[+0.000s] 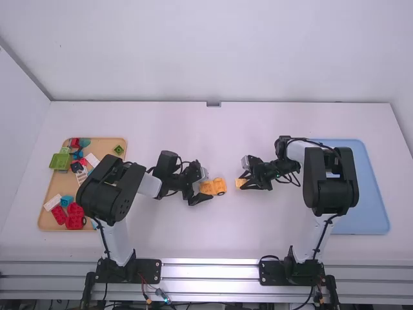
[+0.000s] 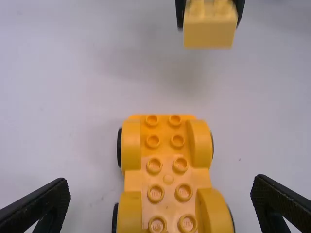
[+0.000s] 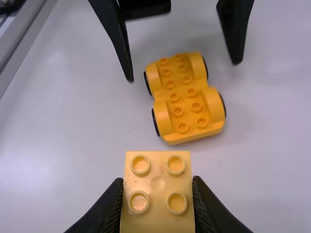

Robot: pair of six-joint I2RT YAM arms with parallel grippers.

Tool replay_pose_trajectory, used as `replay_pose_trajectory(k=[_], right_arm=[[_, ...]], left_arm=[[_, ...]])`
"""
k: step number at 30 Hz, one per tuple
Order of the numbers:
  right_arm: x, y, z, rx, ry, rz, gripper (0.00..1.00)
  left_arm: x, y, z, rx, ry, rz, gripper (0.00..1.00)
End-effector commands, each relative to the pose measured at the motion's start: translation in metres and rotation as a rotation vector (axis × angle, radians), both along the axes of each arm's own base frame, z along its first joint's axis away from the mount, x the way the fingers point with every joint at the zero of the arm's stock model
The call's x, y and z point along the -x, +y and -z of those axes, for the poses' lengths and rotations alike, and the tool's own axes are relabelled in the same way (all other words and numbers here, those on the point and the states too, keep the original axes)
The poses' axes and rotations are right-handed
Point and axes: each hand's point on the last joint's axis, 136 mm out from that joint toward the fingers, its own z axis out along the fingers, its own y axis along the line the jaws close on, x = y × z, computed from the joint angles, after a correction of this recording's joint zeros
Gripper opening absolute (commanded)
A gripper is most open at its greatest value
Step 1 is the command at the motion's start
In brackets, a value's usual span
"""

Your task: Assemble lego blocks to make yellow taxi

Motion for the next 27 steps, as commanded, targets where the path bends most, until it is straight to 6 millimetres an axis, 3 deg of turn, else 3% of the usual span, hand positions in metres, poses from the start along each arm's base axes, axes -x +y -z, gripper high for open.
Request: replay_pose_trajectory(k=[1, 9, 14, 21, 27], right_arm=[[-0.008, 0.005, -0.014, -0.052, -0.052, -0.005, 0.14], [-0.010, 0.009, -0.038, -0.052, -0.100, 0.040, 0.14], [-0.015, 0.015, -0.036, 0.020, -0.126, 0.097, 0.11], [-0.005, 0.027, -0.037, 0.066, -0.168, 0.105, 0.11], [-0.001, 0.031, -0.034, 0.067, -0.156, 0.108, 0.11]], left_arm=[[0.002, 0.002, 0.010, -0.009, 0.026, -0.010, 0.99], [-0.004, 0.005, 0.017, -0.014, -0.003, -0.060, 0.99], [0.001, 0.001, 0.018, 0.002, -0.010, -0.037, 0.99], [0.009, -0.012, 0.019, -0.021, -0.048, 0.040, 1.00], [0.001, -0.011, 0.026, -0.043, -0.020, 0.029, 0.90]])
